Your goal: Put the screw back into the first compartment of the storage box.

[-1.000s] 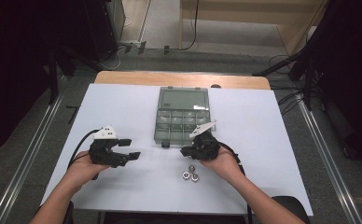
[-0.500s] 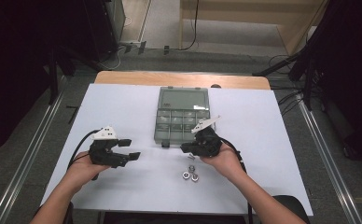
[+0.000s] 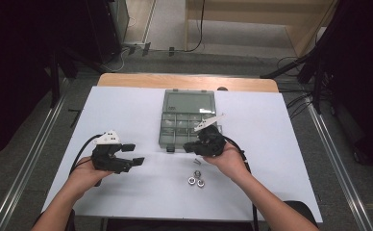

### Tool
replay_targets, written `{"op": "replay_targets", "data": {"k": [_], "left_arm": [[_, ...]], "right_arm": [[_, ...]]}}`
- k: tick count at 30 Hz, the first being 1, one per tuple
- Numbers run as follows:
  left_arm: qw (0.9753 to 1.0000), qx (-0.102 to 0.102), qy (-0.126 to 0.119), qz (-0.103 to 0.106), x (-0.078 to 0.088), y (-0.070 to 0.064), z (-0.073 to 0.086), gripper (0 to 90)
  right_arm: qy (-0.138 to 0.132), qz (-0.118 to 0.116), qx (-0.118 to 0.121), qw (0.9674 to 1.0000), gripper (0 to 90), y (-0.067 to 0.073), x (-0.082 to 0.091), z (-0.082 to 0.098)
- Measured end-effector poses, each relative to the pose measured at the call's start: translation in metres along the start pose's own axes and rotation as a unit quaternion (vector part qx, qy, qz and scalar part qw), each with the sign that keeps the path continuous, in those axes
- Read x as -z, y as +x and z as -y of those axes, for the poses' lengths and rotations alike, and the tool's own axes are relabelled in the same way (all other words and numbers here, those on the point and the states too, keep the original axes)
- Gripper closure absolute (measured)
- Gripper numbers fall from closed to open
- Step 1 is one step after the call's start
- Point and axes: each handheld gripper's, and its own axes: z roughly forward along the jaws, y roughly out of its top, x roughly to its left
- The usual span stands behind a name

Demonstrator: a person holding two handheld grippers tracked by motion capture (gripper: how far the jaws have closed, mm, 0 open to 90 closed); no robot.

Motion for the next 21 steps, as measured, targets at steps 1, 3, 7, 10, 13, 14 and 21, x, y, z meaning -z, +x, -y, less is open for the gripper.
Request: {"op": "replay_targets", "data": {"k": [1,3,7,10,13,14,21], "left_arm": [[1.0,0.0,-0.001,0.001,0.0,0.0,0.0,31.5],[1.0,0.0,-0.001,0.001,0.0,0.0,0.0,31.5],[1.0,0.0,0.0,0.0,0.0,0.001,0.0,31.5],[1.0,0.0,-0.001,0.001,0.0,0.0,0.001,31.5],[1.0,-0.001,0.0,0.0,0.001,0.001,0.001,31.5],[1.0,-0.001,0.0,-0.001,0.001,0.001,0.001,31.5],[1.0,0.0,0.0,0.0,0.0,0.001,0.001,31.5]], "right_arm": [[0.0,-0.001,0.0,1.0,84.9,0.0,0.0,-0.001],[0.002,-0.002,-0.002,1.0,84.9,0.0,-0.001,-0.005],[0.0,-0.004,0.0,1.0,84.9,0.0,-0.001,-0.011],[0.0,-0.008,-0.002,1.0,84.9,0.002,-0.004,-0.018],[-0.002,-0.01,-0.002,0.9999,84.9,0.001,-0.005,-0.022],[-0.002,-0.01,-0.002,0.9999,84.9,0.001,-0.005,-0.022],[-0.007,-0.01,-0.007,0.9999,84.9,0.0,-0.003,-0.03]]}}
